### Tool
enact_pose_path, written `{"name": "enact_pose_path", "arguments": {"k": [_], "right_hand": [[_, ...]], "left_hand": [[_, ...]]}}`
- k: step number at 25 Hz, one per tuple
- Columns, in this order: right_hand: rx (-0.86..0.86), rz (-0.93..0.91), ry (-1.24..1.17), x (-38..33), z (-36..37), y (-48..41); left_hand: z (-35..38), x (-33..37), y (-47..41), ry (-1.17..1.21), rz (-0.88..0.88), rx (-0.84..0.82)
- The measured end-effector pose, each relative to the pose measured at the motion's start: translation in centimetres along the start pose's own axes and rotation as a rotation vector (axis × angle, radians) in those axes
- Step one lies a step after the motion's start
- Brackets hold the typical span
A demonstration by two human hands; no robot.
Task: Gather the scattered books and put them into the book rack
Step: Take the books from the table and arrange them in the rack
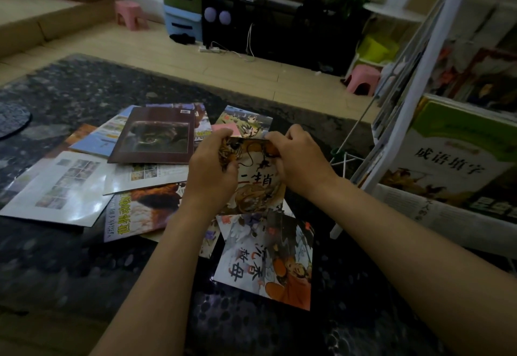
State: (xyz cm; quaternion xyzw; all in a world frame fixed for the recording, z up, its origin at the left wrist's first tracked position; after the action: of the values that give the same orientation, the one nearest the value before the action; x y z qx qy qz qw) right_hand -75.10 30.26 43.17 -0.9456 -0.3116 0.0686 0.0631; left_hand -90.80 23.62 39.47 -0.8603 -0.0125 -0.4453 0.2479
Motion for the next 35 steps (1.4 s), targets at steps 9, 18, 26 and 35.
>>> {"name": "enact_pose_path", "arguments": {"k": [9, 18, 26, 35], "right_hand": [[0.246, -0.087, 0.101, 0.5, -10.7, 2.6], [0.596, -0.032, 0.16, 7.3, -29.9, 7.5], [0.614, 0.113, 0.234, 18.7, -34.3, 11.1], [0.535, 0.111, 0.245, 21.7, -29.5, 10.6]], "left_hand": [[-2.4, 8.8, -2.8, 0.1, 0.069, 0.069], [-3.7, 29.4, -9.5, 0.05, 0.392, -0.013], [5.4, 38.6, -12.8, -0.331, 0.562, -0.06], [10.8, 35.2, -14.0, -0.482, 0.501, -0.064]]}}
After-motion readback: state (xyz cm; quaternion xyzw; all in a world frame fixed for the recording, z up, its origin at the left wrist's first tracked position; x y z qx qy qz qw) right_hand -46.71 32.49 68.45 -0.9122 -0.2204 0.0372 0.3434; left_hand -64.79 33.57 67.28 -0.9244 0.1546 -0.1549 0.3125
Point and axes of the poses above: each hand's wrist, its own y-axis away from the middle knuckle, its own z-axis out of the palm, x = y × z, the point moved 4 cm from there along -y, towards the middle knuckle, and after that the axes turned 6 degrees about -x, right-handed, at the moved point
